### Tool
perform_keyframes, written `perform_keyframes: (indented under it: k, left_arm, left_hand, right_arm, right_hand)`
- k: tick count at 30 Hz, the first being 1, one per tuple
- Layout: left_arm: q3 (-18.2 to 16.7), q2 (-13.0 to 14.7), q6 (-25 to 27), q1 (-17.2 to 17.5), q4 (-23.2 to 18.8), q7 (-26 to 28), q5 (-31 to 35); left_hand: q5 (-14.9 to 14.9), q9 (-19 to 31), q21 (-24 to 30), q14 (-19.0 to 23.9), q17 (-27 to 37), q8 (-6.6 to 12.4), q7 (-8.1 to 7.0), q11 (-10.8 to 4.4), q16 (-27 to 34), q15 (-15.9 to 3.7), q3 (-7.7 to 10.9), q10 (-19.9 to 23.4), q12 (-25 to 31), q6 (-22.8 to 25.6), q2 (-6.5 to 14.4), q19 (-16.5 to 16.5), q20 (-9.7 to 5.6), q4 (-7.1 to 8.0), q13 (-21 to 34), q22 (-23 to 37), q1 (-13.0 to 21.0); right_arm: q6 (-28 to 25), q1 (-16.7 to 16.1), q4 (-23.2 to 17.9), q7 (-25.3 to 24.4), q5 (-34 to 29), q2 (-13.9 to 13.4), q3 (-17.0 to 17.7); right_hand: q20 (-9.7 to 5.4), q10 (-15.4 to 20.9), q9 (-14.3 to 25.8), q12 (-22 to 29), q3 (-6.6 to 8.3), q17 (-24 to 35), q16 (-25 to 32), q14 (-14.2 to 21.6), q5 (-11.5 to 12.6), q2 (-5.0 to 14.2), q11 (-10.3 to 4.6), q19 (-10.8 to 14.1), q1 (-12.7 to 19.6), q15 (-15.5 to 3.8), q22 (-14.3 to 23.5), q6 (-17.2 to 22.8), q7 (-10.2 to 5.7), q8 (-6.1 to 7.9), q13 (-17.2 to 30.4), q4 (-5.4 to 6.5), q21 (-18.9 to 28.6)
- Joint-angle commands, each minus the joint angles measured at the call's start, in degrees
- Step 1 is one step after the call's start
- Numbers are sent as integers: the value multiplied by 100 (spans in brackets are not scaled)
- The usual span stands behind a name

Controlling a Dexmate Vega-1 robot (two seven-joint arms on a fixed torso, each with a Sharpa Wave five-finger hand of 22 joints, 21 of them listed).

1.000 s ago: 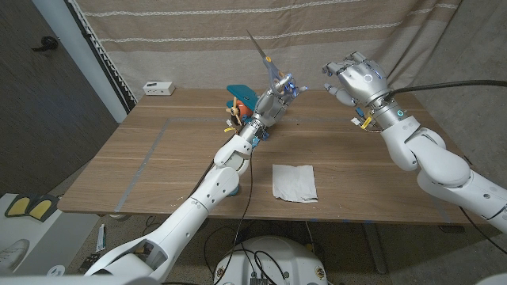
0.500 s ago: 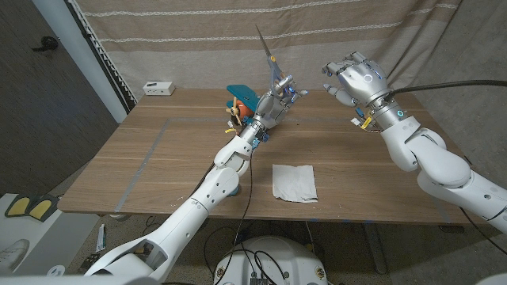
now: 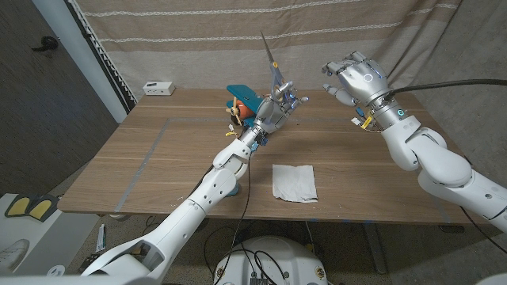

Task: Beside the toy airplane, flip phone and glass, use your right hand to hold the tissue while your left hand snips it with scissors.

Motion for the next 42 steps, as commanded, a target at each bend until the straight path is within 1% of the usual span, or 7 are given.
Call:
perform_keyframes:
  k: [1, 9, 17, 26, 35, 39, 42]
  left_arm:
    - [-13, 100, 177, 151, -44, 260, 56]
    - [-40, 265, 178, 346, -311, 500, 158]
    - [-71, 285, 136, 470, -498, 629, 110]
    - [-192, 485, 144, 697, -1100, 1207, 188]
    - [-270, 663, 158, 914, -1489, 1783, 267]
    - [-312, 773, 90, 1034, -1683, 2112, 457]
    - [-363, 893, 58, 1114, -1815, 2332, 603]
  left_hand:
    - [130, 3, 44, 23, -63, 90, 21, -336, -122, -875, 31, 325, 3623, 159, -214, 129, -554, -43, -1, 74, 46]
    - [268, -35, 94, 277, 22, 133, 86, -340, -57, -864, -32, 449, 3637, 279, -454, 213, -580, -19, 2, 190, -96]
    - [397, -26, 52, 344, 53, 181, 170, -337, -1, -856, -199, 560, 3641, 358, -605, 236, -583, 53, 4, 232, -393]
    - [535, -8, -28, 423, 69, 290, 275, -337, 98, -857, -422, 676, 3647, 564, -640, 298, -572, 84, 4, 234, -669]
    - [588, 4, -68, 457, 74, 334, 348, -335, 150, -858, -491, 723, 3646, 632, -638, 322, -564, 61, 3, 230, -708]
    - [679, 22, -92, 464, -39, 395, 517, -343, 108, -858, -683, 756, 3531, 701, -647, 505, -539, -19, -104, 238, -778]
    - [747, -104, -122, 564, -57, 324, 563, -342, 103, -854, -912, 838, 3466, 682, -663, 641, -568, -78, -151, 256, -900]
  right_arm:
    - [127, 93, 107, -59, 59, 2, -25]
    - [166, 131, 135, -57, 93, 4, -48]
    - [192, 185, 151, -44, 84, 18, -99]
    - [157, 181, 151, -26, 78, 26, -106]
    - [141, 197, 175, -45, 94, 63, -139]
    - [136, 201, 169, -38, 101, 59, -139]
    - [143, 209, 172, -33, 108, 52, -140]
  right_hand:
    - [-1, 4, 29, -13, -38, 12, 25, -34, -5, -25, 11, 54, -54, -961, 18, 20, 3, -5, 18, -5, -25]
    - [1, 3, 32, -15, -47, 6, 21, -44, 2, -26, 16, 64, -72, -962, 18, 23, 13, -9, 18, -5, -43]
    - [2, 10, 39, -14, -55, 9, 32, -44, 8, -28, 23, 79, -83, -967, 19, 13, 11, -17, 17, -14, -64]
    - [5, -2, 42, -19, -62, 6, 36, -46, 17, -23, 28, 88, -101, -965, 19, 19, 15, -23, 20, -16, -88]
    - [12, -4, 48, -21, -76, -1, 37, -43, 25, -29, 18, 96, -127, -961, 19, 22, 14, -26, 21, -11, -109]
    - [9, 7, 50, -18, -84, 7, 53, -34, 26, -33, 24, 103, -136, -958, 20, 22, 21, -29, 21, -16, -120]
    - [9, 4, 48, -20, -86, 6, 52, -41, 29, -33, 31, 106, -137, -964, 21, 30, 11, -31, 20, -21, -129]
